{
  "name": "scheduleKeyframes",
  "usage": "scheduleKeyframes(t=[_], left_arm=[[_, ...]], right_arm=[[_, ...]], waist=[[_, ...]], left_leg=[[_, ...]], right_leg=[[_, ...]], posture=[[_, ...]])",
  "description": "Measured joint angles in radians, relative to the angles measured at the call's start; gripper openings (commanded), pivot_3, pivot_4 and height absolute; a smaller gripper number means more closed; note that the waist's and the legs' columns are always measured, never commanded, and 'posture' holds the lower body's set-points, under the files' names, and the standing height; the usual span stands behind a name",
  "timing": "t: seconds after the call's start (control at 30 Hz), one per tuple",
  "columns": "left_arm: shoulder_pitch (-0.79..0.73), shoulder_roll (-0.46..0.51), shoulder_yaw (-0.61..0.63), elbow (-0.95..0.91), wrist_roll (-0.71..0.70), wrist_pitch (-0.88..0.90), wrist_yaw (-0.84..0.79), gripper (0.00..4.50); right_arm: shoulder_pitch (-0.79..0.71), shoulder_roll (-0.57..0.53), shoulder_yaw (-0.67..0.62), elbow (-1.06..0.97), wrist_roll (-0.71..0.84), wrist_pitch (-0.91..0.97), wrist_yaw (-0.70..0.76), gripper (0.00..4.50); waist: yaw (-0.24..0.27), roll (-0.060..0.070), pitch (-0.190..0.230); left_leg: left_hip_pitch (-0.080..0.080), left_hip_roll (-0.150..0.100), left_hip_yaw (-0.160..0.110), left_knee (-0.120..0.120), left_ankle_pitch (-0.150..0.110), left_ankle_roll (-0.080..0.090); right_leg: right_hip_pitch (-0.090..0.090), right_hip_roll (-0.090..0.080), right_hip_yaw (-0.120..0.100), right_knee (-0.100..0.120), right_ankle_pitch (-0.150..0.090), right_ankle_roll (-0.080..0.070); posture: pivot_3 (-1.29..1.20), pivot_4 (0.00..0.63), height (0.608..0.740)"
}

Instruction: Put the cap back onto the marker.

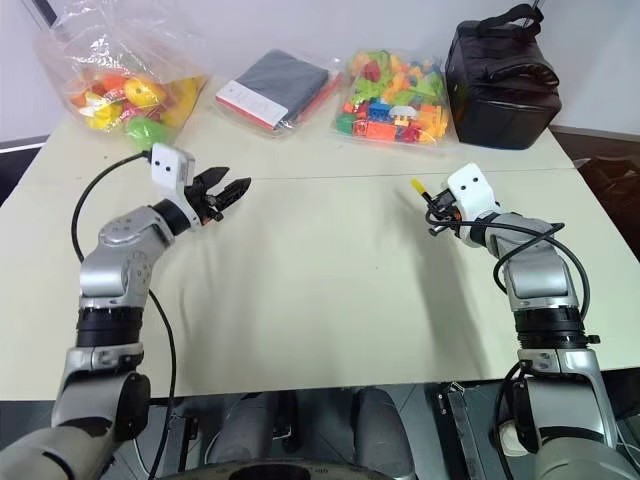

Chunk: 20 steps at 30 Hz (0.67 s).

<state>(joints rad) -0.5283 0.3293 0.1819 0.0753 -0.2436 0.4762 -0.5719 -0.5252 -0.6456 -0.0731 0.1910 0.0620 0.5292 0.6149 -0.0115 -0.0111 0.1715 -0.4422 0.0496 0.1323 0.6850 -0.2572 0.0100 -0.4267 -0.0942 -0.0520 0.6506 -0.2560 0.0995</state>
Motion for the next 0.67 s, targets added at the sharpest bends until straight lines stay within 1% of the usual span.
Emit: scheduleKeyframes(t=[0.03, 0.07, 0.1, 0.13, 0.33, 0.5, 0.57, 0.67], left_arm=[[0.011, -0.006, 0.002, -0.010, -0.004, 0.011, 0.025, 2.78], [0.017, -0.013, 0.004, -0.016, -0.006, 0.020, 0.052, 2.81], [0.025, -0.018, 0.009, -0.022, -0.006, 0.023, 0.075, 2.81], [0.032, -0.021, 0.010, -0.029, -0.006, 0.029, 0.100, 2.81], [0.064, -0.033, 0.011, -0.040, -0.009, 0.042, 0.155, 2.81], [0.073, -0.007, 0.021, -0.057, -0.030, 0.045, 0.161, 2.81], [0.103, 0.019, 0.030, -0.081, -0.032, 0.049, 0.159, 2.81], [0.174, 0.059, 0.045, -0.133, -0.047, 0.072, 0.152, 2.81]], right_arm=[[0.000, 0.000, -0.002, -0.002, 0.000, 0.009, -0.010, 0.00], [0.000, 0.000, -0.004, -0.003, 0.001, 0.018, -0.018, 0.73], [0.000, 0.000, -0.004, -0.005, 0.001, 0.028, -0.023, 0.98], [0.001, 0.000, -0.004, -0.007, 0.002, 0.034, -0.026, 1.34], [0.002, 0.010, -0.003, -0.006, 0.022, 0.063, -0.035, 4.44], [-0.021, 0.008, -0.015, 0.035, 0.037, 0.029, -0.038, 4.44], [-0.042, -0.019, -0.048, 0.080, 0.042, -0.015, -0.040, 4.44], [-0.047, -0.089, -0.092, 0.157, 0.037, -0.101, -0.047, 4.44]], waist=[[0.001, 0.000, 0.000], [0.001, 0.000, 0.000], [0.000, 0.000, 0.000], [0.000, 0.000, 0.000], [0.000, 0.000, 0.000], [-0.002, 0.000, 0.000], [-0.002, 0.000, 0.000], [0.001, 0.000, 0.000]], left_leg=[[0.000, 0.000, 0.000, 0.000, 0.000, 0.000], [0.000, 0.000, 0.000, 0.000, 0.000, 0.000], [0.000, 0.000, 0.000, 0.000, 0.000, 0.000], [0.000, 0.000, 0.000, 0.000, 0.000, 0.000], [0.000, 0.000, 0.000, 0.000, 0.000, 0.000], [0.000, 0.000, 0.000, 0.000, 0.000, 0.000], [0.000, 0.000, 0.000, 0.000, 0.000, 0.000], [0.000, 0.000, 0.000, -0.001, 0.000, 0.000]], right_leg=[[0.000, 0.000, 0.000, 0.000, 0.000, 0.000], [0.000, 0.000, 0.000, 0.000, 0.000, 0.000], [0.000, 0.000, 0.000, 0.000, 0.000, 0.000], [0.000, 0.000, 0.000, 0.000, 0.000, 0.000], [0.000, 0.000, 0.000, 0.000, 0.000, 0.000], [0.000, 0.000, 0.000, 0.000, 0.000, 0.000], [0.000, 0.000, 0.000, -0.001, 0.000, 0.000], [0.000, 0.000, 0.000, -0.001, 0.000, 0.000]], posture=[[0.00, 0.150, 0.740], [0.00, 0.150, 0.740], [0.00, 0.150, 0.740], [0.00, 0.150, 0.740], [0.00, 0.150, 0.740], [0.00, 0.150, 0.740], [0.00, 0.150, 0.740], [0.00, 0.150, 0.740]])
